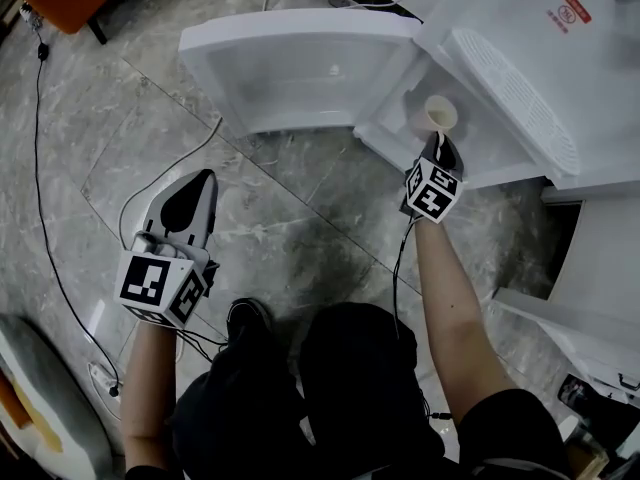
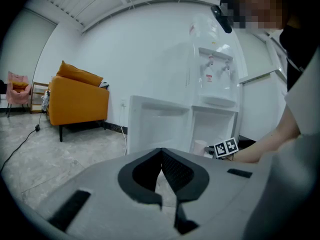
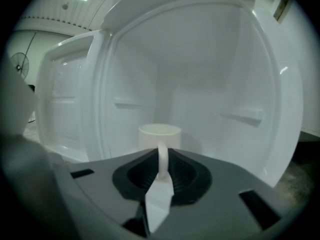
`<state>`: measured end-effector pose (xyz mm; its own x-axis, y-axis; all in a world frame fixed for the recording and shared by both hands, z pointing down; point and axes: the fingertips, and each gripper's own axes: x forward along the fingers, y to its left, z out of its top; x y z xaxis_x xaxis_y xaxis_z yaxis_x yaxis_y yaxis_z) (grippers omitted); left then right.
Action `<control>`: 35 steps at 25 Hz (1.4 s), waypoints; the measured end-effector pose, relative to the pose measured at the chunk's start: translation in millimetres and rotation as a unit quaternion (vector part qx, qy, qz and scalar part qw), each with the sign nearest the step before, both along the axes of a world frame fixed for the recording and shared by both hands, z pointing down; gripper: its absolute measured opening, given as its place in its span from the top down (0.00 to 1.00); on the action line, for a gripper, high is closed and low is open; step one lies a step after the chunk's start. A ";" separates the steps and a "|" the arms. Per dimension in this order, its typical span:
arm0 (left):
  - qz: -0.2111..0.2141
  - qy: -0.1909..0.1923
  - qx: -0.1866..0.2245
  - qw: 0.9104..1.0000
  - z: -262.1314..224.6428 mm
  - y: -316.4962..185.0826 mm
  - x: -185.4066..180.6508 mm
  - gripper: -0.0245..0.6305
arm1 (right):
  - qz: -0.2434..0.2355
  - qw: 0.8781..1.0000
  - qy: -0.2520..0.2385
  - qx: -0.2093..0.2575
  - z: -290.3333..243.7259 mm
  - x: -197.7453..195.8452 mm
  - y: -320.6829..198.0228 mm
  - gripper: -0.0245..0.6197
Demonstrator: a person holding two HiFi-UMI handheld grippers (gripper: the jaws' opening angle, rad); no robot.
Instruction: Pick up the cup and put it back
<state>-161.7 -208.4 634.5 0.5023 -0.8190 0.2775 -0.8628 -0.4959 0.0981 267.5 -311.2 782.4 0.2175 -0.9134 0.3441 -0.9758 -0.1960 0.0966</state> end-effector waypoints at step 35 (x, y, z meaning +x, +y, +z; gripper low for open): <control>-0.204 0.062 -0.088 0.973 -364.8 278.5 -3.5 0.95 | -0.344 0.935 -0.063 -0.065 -423.9 -189.2 247.8 0.94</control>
